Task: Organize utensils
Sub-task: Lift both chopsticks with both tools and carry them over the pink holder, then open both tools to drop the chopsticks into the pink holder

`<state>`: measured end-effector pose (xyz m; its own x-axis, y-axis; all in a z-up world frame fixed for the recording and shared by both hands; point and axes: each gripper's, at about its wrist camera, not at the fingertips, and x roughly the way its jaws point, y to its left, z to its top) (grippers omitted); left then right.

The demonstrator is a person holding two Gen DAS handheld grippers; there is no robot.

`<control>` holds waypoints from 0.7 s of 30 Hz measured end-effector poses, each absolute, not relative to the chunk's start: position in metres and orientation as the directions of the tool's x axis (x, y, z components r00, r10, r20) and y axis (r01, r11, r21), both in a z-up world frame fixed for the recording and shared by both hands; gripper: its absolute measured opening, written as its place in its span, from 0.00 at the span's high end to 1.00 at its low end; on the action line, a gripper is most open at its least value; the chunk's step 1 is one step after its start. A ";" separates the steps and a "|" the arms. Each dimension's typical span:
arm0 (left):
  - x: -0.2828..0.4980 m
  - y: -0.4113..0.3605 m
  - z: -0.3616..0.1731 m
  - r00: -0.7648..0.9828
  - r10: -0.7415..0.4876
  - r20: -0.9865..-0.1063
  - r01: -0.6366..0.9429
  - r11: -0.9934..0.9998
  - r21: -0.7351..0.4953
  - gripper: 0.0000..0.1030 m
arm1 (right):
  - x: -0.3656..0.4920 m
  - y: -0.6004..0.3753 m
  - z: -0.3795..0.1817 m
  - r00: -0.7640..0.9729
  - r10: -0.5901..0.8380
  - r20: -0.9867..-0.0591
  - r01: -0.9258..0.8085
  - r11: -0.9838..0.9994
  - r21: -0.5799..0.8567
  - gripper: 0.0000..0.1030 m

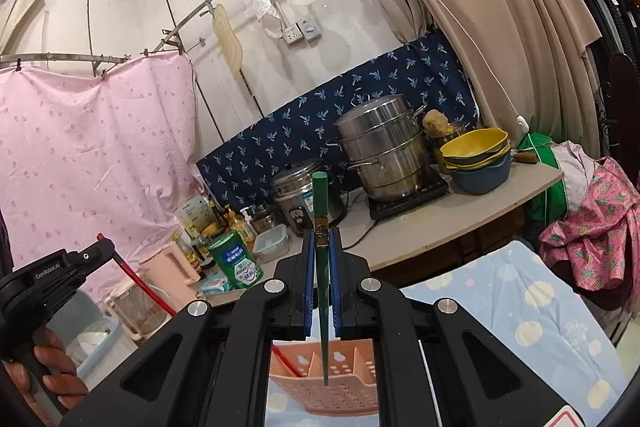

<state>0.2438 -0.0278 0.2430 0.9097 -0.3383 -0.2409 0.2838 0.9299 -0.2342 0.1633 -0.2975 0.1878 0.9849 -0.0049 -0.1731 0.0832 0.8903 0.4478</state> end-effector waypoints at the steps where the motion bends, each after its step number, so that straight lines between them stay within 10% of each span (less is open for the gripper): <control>1: 0.252 -0.030 0.239 0.909 -0.336 -0.247 0.281 0.931 -0.233 0.93 | 0.172 -0.297 0.185 0.984 0.002 -0.179 0.081 0.888 0.453 0.93; 21: 0.297 -0.046 0.146 0.834 -0.313 -0.455 0.244 0.948 -0.205 0.93 | 0.224 -0.287 0.097 0.911 0.049 -0.410 0.138 0.900 0.413 0.93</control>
